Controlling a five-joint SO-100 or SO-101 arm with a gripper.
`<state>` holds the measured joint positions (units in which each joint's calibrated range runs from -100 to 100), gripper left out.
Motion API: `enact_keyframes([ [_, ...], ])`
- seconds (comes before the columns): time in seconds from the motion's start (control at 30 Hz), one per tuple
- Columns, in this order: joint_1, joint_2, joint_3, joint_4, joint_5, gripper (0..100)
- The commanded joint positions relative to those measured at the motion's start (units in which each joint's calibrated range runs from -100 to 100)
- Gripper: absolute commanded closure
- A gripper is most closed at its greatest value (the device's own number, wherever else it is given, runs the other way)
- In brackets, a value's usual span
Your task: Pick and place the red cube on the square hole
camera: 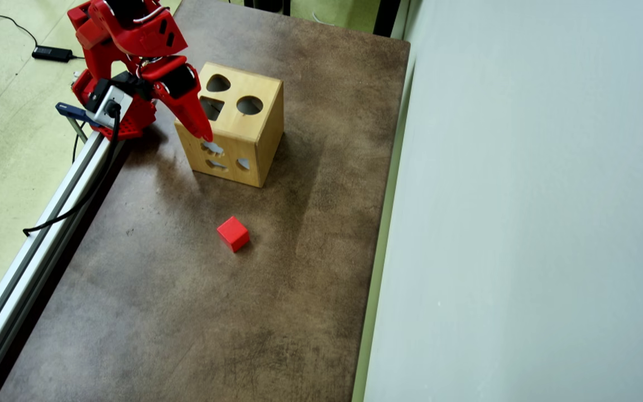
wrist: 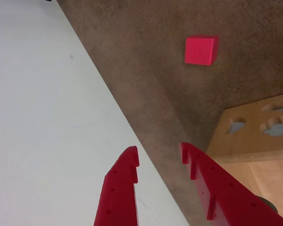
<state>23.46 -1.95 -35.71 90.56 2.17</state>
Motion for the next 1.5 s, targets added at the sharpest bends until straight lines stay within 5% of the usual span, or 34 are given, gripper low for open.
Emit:
enact_keyframes([
  [0.0, -0.5, -0.1, -0.6, -0.7, 0.3, 86],
  [0.27, 0.0, 2.8, -0.7, -0.7, -0.1, 81],
  [0.7, 0.1, 6.4, -0.9, 7.4, -0.2, 32],
  [1.47, 0.1, 17.1, -1.6, 7.1, 0.3, 31],
])
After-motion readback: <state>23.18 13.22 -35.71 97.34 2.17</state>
